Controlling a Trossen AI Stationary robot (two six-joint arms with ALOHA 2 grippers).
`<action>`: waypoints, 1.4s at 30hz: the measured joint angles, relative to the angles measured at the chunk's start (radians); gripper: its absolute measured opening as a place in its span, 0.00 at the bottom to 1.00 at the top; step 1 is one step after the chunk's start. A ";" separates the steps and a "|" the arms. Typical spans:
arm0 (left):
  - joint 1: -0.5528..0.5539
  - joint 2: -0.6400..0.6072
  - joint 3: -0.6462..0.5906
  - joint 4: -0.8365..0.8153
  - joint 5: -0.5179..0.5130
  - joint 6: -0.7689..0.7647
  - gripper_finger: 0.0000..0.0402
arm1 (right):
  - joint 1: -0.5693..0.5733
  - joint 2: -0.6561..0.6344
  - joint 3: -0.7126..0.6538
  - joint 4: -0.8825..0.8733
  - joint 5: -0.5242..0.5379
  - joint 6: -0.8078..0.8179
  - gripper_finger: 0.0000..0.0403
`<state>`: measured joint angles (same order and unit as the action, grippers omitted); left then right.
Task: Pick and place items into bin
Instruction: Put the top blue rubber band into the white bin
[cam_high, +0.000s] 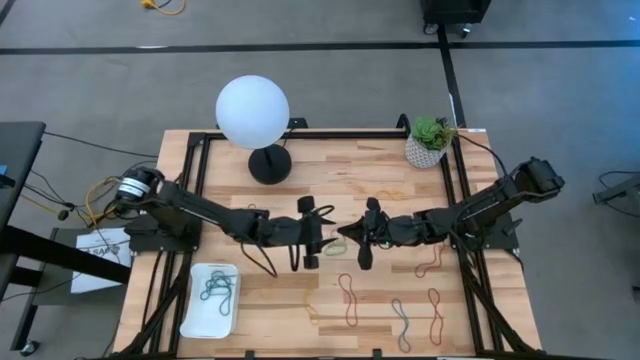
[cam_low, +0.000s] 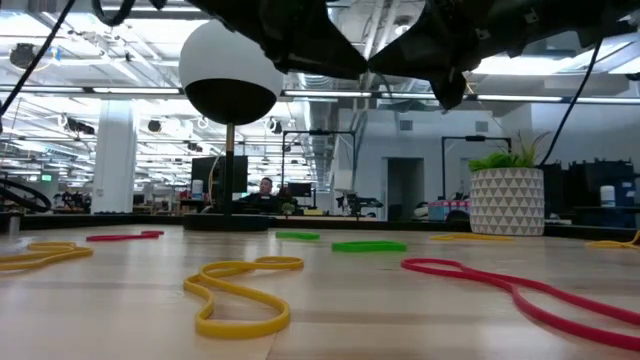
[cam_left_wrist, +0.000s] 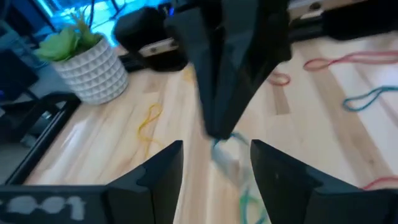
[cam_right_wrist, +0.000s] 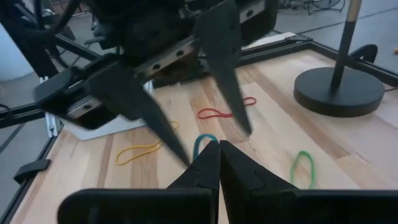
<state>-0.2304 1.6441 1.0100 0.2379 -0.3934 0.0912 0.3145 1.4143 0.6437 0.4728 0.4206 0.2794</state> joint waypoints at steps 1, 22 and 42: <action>0.003 0.010 0.000 0.019 0.006 0.001 0.45 | 0.000 0.000 0.000 0.000 0.000 0.000 0.00; 0.010 0.027 0.000 -0.065 0.002 0.049 0.01 | -0.001 -0.001 -0.010 -0.105 0.000 0.046 0.11; -0.272 -0.551 0.130 -1.285 0.225 -0.585 0.00 | -0.004 -0.001 -0.010 -0.263 -0.001 0.140 0.22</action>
<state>-0.5027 1.0930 1.1395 -1.0471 -0.1688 -0.4940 0.3107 1.4132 0.6334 0.2096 0.4198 0.4191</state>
